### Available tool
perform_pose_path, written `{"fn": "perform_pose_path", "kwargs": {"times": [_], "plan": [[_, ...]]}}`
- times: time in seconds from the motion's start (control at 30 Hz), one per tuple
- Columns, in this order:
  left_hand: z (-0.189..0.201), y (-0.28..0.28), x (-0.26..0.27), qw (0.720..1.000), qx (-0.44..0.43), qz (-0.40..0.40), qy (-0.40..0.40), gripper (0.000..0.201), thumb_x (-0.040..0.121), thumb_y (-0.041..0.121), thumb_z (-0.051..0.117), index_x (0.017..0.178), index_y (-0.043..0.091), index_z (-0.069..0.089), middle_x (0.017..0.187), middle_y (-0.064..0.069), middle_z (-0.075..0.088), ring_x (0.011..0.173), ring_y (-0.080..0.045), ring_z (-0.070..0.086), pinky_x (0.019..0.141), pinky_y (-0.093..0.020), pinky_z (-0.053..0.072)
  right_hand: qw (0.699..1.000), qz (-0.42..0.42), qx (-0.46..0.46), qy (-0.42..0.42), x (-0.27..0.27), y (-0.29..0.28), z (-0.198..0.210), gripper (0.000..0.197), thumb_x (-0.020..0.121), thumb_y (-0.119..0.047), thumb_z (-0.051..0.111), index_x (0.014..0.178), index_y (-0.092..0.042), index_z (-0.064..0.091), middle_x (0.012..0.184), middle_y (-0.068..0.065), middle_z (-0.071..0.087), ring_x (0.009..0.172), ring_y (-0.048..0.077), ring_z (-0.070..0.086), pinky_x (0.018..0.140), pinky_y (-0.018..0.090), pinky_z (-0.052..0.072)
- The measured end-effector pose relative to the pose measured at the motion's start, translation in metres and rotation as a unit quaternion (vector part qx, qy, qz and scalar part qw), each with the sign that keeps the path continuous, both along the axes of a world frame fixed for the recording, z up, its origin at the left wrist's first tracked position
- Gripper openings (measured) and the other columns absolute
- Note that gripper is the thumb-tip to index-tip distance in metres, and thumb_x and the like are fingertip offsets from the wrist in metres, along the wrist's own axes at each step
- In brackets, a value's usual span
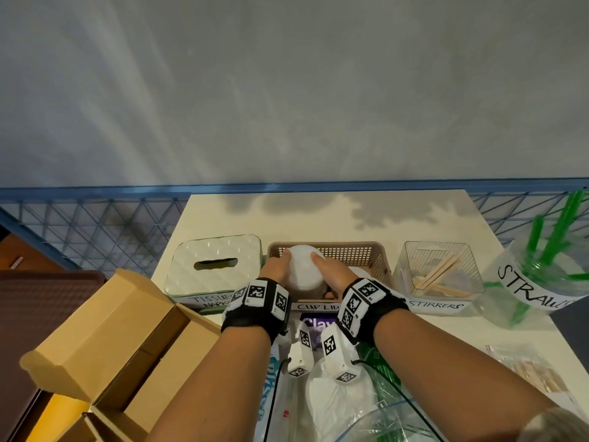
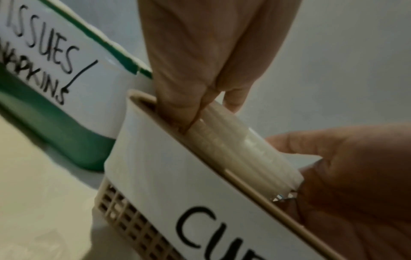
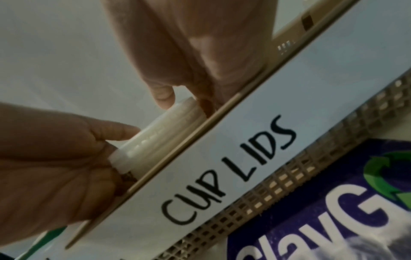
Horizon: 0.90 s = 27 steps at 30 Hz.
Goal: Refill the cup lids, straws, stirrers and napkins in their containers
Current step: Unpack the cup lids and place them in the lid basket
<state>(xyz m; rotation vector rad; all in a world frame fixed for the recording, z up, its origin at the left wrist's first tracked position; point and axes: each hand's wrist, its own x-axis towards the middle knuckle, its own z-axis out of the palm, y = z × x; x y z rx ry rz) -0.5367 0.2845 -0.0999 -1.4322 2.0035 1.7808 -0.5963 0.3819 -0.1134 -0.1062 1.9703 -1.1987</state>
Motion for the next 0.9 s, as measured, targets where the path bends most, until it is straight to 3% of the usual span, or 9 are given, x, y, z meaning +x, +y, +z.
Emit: {"fn": "perform_pose_path", "kwargs": {"times": [0.1, 0.27, 0.37, 0.47, 0.53, 0.67, 0.8, 0.9], "plan": [[0.016, 0.008, 0.002, 0.988, -0.133, -0.069, -0.028, 0.043, 0.101, 0.023, 0.03, 0.132, -0.006, 0.043, 0.134, -0.023, 0.049, 0.124, -0.034, 0.047, 0.103, -0.037, 0.037, 0.999, 0.01, 0.019, 0.024, 0.001, 0.002, 0.001, 0.054, 0.099, -0.042, 0.031, 0.133, -0.002, 0.044, 0.132, 0.019, 0.051, 0.117, 0.037, 0.052, 0.092, 0.043, 0.047], [0.021, 0.016, 0.014, 0.947, -0.302, -0.109, -0.007, 0.035, 0.1, 0.01, 0.031, 0.132, 0.0, 0.042, 0.132, -0.019, 0.052, 0.122, -0.031, 0.048, 0.1, -0.035, 0.038, 0.995, 0.047, 0.034, 0.077, 0.006, 0.004, 0.008, 0.048, 0.101, -0.031, 0.027, 0.126, 0.004, 0.049, 0.13, 0.023, 0.052, 0.119, 0.036, 0.05, 0.101, 0.043, 0.042], [0.019, 0.021, 0.023, 0.938, -0.324, -0.122, -0.003, 0.039, 0.098, 0.005, 0.03, 0.137, 0.001, 0.036, 0.134, -0.02, 0.049, 0.124, -0.032, 0.047, 0.101, -0.035, 0.038, 0.995, 0.057, 0.03, 0.081, 0.01, 0.007, 0.013, 0.045, 0.101, -0.026, 0.028, 0.126, 0.006, 0.048, 0.131, 0.025, 0.05, 0.12, 0.039, 0.048, 0.102, 0.045, 0.041], [0.017, 0.023, 0.028, 0.939, -0.321, -0.122, 0.003, 0.043, 0.097, 0.004, 0.031, 0.14, 0.002, 0.033, 0.134, -0.02, 0.049, 0.125, -0.031, 0.047, 0.101, -0.035, 0.037, 0.991, 0.078, 0.055, 0.092, 0.013, 0.01, 0.016, 0.044, 0.102, -0.025, 0.029, 0.133, 0.004, 0.043, 0.137, 0.024, 0.045, 0.124, 0.035, 0.046, 0.095, 0.033, 0.038], [0.016, 0.021, 0.029, 0.939, -0.323, -0.119, 0.007, 0.042, 0.097, 0.004, 0.032, 0.139, 0.003, 0.034, 0.133, -0.02, 0.05, 0.123, -0.032, 0.048, 0.101, -0.035, 0.038, 0.988, 0.087, 0.056, 0.11, 0.012, 0.009, 0.017, 0.043, 0.102, -0.024, 0.029, 0.128, 0.005, 0.048, 0.133, 0.024, 0.049, 0.115, 0.032, 0.05, 0.089, 0.03, 0.037], [0.011, 0.018, 0.03, 0.939, -0.328, -0.103, 0.026, 0.043, 0.095, 0.003, 0.034, 0.139, 0.006, 0.036, 0.133, -0.017, 0.05, 0.124, -0.03, 0.047, 0.102, -0.036, 0.039, 0.98, 0.116, 0.075, 0.142, 0.011, 0.008, 0.013, 0.044, 0.1, -0.027, 0.032, 0.127, 0.003, 0.05, 0.13, 0.02, 0.053, 0.118, 0.033, 0.05, 0.097, 0.034, 0.038], [0.019, 0.023, 0.034, 0.933, -0.344, -0.106, 0.031, 0.045, 0.096, 0.002, 0.035, 0.14, 0.004, 0.033, 0.137, -0.017, 0.046, 0.127, -0.029, 0.044, 0.104, -0.034, 0.036, 0.978, 0.112, 0.097, 0.145, 0.013, 0.009, 0.018, 0.052, 0.1, -0.034, 0.032, 0.136, 0.002, 0.04, 0.14, 0.019, 0.044, 0.127, 0.032, 0.044, 0.105, 0.036, 0.035], [0.042, 0.034, 0.04, 0.931, -0.343, -0.081, 0.095, 0.051, 0.097, 0.004, 0.038, 0.145, 0.004, 0.021, 0.144, -0.018, 0.037, 0.131, -0.028, 0.04, 0.107, -0.032, 0.033, 0.983, 0.064, 0.039, 0.166, 0.009, 0.016, 0.04, 0.047, 0.1, -0.03, 0.034, 0.135, 0.001, 0.041, 0.141, 0.018, 0.044, 0.128, 0.032, 0.043, 0.102, 0.031, 0.04]]}}
